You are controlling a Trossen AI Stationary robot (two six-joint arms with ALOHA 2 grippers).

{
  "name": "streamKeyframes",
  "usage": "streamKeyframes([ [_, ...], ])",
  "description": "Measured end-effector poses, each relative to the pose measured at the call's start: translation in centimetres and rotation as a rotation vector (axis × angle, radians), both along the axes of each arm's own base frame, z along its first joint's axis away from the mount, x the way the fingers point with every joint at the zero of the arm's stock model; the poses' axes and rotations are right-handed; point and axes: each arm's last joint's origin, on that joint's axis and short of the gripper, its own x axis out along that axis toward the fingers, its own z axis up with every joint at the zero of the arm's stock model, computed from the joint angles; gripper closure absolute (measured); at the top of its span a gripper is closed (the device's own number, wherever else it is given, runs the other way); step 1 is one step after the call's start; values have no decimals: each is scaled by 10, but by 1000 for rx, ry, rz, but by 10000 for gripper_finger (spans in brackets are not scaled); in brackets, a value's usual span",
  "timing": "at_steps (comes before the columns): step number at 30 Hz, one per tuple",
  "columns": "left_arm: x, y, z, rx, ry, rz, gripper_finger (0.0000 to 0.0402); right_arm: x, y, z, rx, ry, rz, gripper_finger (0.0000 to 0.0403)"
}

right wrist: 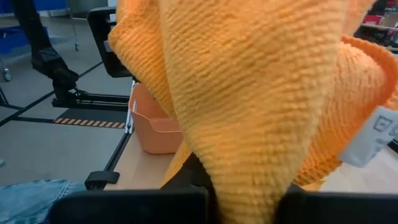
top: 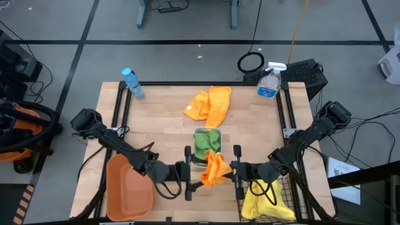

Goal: Sort microfiber towel by color & place in baskets
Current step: Put the right orange microfiber towel into the orange bin

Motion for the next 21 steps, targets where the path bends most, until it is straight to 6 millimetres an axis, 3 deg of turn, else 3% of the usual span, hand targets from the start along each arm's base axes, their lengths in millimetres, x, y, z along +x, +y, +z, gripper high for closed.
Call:
streamKeyframes([
  [8,4,6,3,63,-30,-13,109,2,-4,0,13,0,-15,390],
  [13,9,12,2,71,-21,-93,147,5,-7,0,22,3,-26,390],
  [16,11,17,-1,90,5,-80,205,7,-6,-4,15,14,-27,390],
  [21,12,18,-2,119,16,-81,365,9,-4,-10,4,28,-26,389],
])
